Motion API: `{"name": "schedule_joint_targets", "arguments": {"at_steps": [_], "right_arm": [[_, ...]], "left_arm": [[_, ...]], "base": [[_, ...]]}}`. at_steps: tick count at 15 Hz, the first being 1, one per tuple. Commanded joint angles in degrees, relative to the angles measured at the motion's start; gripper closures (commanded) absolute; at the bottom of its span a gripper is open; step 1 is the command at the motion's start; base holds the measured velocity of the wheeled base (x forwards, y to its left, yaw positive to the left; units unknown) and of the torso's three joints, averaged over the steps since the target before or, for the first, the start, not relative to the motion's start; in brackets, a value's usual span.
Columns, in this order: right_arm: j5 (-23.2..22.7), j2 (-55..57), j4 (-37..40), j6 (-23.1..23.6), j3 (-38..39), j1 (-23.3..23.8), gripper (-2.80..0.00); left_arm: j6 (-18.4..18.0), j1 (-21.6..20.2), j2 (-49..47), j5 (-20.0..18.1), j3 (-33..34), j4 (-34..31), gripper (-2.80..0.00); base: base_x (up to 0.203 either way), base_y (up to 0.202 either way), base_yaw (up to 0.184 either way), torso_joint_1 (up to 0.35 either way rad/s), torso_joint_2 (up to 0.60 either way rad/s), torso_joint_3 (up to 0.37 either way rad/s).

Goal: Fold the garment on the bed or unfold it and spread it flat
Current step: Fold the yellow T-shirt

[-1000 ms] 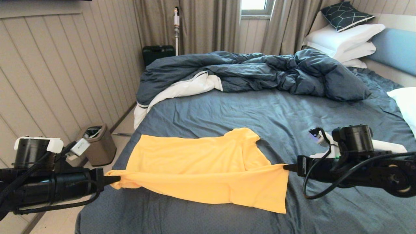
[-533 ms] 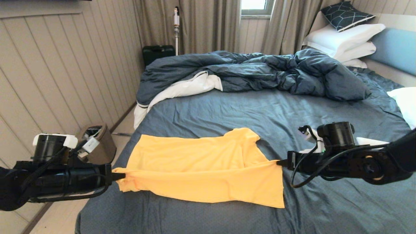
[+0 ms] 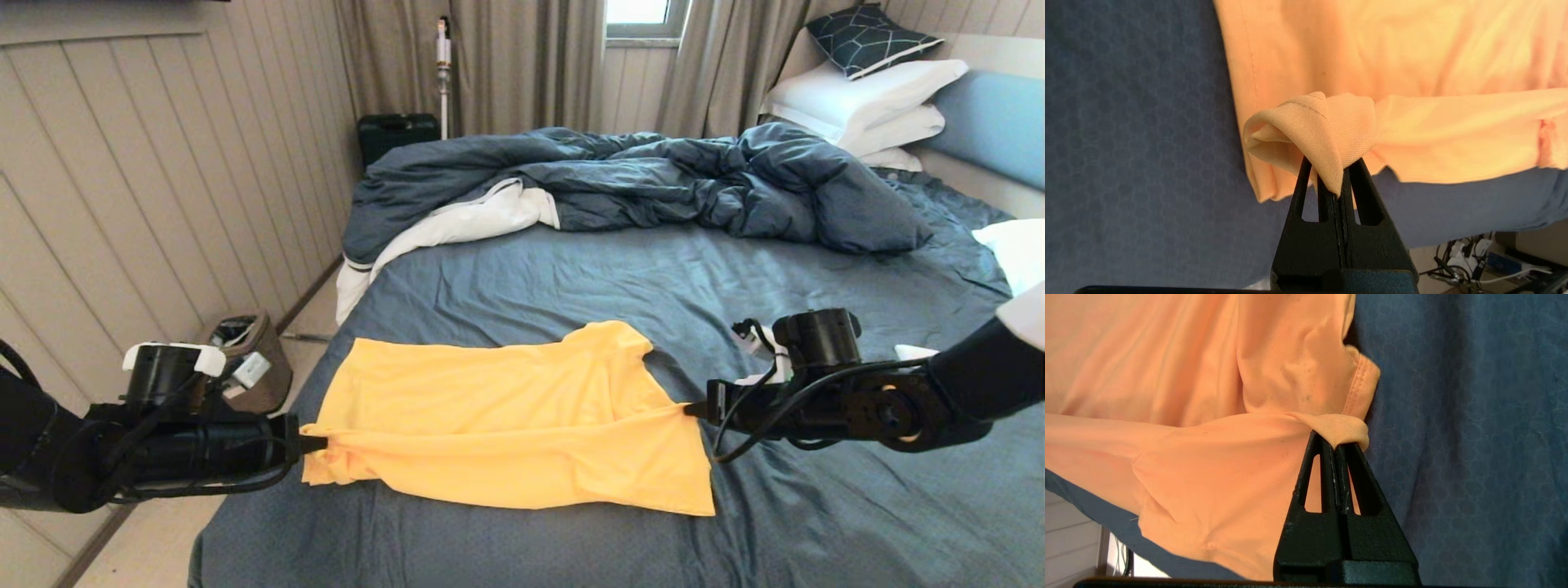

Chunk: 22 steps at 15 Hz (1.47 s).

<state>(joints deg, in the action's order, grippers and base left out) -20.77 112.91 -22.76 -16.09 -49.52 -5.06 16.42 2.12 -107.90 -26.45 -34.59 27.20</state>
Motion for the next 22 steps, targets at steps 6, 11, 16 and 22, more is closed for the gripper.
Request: {"name": "schedule_joint_targets", "arguments": {"at_steps": [6,11,16,22], "right_arm": [[-0.15,1.33,-0.27,0.80,-0.93,0.31,-2.80],[-0.15,-2.38,-0.02,0.80,0.60,0.63,-2.80],[-0.15,-10.07,3.01,0.84,4.36,1.04,-2.80],[-0.21,-13.32,3.89,2.94,12.49,2.49,0.00]], "left_arm": [[0.18,0.04,-2.88,0.00,-0.90,1.06,-2.80],[0.43,0.00,4.59,-0.07,1.92,0.49,-2.80],[0.63,-0.02,11.14,0.22,5.08,-0.99,-2.80],[0.09,-0.02,15.36,2.06,11.30,-1.11,0.00]], "base": [[0.000,0.000,0.000,0.000,0.00,0.000],[0.000,0.000,0.000,0.000,0.00,0.000],[0.000,0.000,0.000,0.000,0.00,0.000],[0.000,0.000,0.000,0.000,0.00,0.000]]}}
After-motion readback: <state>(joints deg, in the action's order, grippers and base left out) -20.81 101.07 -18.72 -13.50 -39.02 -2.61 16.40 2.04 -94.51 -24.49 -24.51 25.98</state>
